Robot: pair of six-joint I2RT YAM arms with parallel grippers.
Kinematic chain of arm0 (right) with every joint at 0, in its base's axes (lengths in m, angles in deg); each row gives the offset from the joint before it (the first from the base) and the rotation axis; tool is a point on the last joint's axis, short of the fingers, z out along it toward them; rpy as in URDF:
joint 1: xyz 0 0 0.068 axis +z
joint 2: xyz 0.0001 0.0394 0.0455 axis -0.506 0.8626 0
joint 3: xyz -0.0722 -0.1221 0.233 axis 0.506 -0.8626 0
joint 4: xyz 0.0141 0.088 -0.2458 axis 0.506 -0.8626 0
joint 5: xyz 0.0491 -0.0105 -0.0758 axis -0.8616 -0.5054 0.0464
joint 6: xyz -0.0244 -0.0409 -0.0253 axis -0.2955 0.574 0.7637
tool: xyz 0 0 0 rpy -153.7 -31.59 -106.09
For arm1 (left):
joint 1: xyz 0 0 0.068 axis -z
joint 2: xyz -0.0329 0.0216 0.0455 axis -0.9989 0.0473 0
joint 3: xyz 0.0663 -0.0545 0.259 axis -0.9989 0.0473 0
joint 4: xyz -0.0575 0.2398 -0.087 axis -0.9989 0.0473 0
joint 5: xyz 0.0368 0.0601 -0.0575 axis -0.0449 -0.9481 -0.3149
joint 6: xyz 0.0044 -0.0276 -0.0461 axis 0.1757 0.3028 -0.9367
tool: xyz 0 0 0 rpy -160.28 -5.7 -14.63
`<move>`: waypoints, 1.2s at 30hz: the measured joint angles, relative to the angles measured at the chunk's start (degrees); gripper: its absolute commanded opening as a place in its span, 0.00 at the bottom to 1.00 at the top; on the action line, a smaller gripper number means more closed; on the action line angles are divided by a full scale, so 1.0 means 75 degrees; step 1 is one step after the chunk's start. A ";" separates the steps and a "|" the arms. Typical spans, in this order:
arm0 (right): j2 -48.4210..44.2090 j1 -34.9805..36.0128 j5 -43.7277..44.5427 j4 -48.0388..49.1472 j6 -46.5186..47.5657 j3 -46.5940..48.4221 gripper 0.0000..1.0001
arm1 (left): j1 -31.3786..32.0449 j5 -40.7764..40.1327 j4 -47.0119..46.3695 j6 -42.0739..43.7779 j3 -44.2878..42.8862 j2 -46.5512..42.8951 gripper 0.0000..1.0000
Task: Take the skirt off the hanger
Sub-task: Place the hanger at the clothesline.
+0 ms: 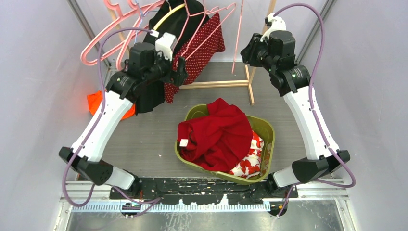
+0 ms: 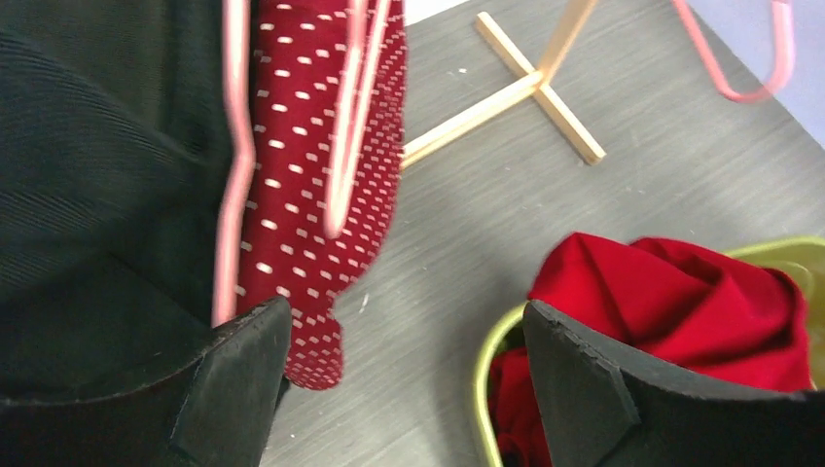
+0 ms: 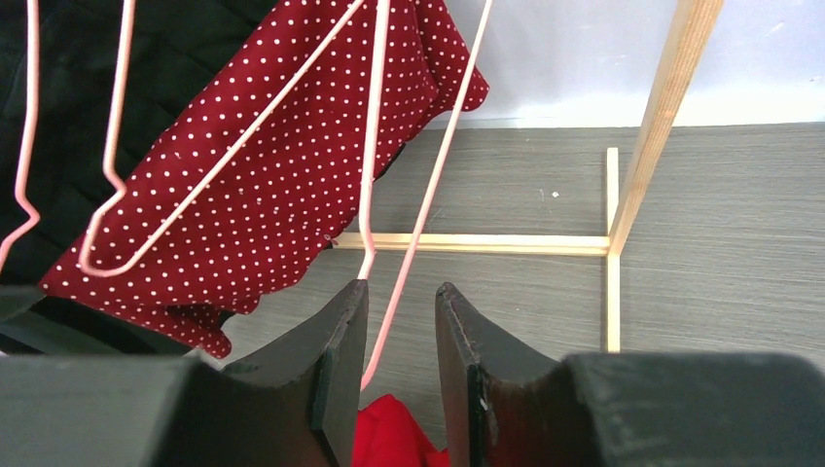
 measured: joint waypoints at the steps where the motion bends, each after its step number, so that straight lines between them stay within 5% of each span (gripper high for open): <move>1: -0.0009 0.0000 0.0041 0.0000 0.0044 0.0000 0.38 | -0.0166 0.0102 -0.0006 -0.0003 -0.0052 0.0166 0.88; 10: -0.0055 0.0000 0.0204 0.0067 0.0224 -0.0070 0.38 | -0.0801 0.0930 0.0041 0.0032 -0.1894 0.0423 0.88; 18: -0.0055 0.0000 0.0201 0.0122 0.0245 -0.0090 0.38 | -0.0790 0.2011 -0.0134 -0.0227 -0.1985 -0.0102 0.82; 36: -0.0055 0.0000 0.0224 0.0175 0.0341 -0.0108 0.38 | -0.1667 0.1842 0.0111 -0.0227 -0.3564 0.2617 0.73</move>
